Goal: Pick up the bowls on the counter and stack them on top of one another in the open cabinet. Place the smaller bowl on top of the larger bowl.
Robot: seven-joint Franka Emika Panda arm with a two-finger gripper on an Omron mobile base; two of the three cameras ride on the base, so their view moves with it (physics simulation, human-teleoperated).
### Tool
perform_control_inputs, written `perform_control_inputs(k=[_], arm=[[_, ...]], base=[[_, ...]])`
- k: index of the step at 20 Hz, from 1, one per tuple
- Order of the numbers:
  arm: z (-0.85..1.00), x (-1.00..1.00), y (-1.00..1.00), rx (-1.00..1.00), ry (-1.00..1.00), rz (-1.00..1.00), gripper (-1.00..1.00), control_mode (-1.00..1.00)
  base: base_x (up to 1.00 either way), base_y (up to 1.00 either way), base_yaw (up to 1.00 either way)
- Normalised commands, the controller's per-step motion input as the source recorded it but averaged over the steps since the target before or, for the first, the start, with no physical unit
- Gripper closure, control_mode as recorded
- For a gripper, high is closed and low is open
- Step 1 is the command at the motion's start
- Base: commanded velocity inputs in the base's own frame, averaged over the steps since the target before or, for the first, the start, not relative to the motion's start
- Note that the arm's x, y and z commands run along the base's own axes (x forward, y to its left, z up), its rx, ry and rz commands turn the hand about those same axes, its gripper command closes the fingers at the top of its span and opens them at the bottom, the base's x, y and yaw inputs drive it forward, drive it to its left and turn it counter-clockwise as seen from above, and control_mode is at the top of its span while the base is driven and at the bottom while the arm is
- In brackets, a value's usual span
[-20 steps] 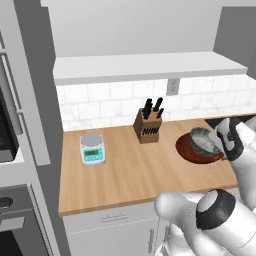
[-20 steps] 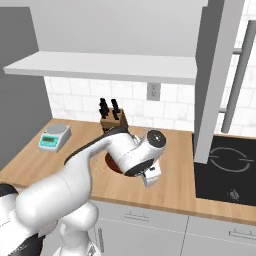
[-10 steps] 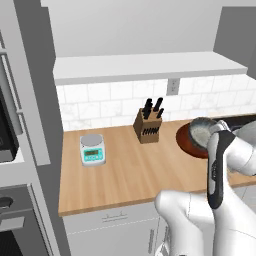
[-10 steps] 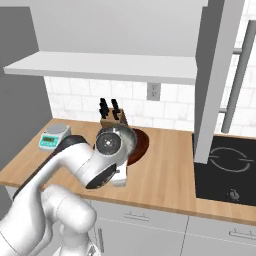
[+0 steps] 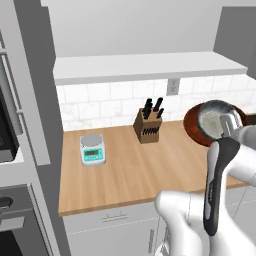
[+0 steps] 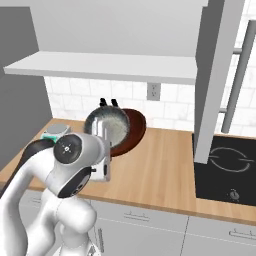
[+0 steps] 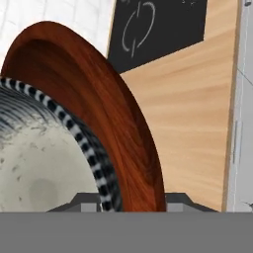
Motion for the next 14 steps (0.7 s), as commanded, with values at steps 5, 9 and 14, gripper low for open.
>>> perform_control_inputs(k=[5, 9, 14], arm=[[1.0, -0.22, 0.0, 0.02, -0.13, 0.0, 1.0, -1.0], [1.0, -0.11, 0.0, 0.06, -0.14, 0.0, 1.0, -1.0], [1.0, -0.03, 0.0, 0.08, -0.08, 0.0, 1.0, -1.0]], base=[[0.0, 0.0, 0.0], [0.0, 0.0, 0.0], [0.0, 0.0, 0.0]])
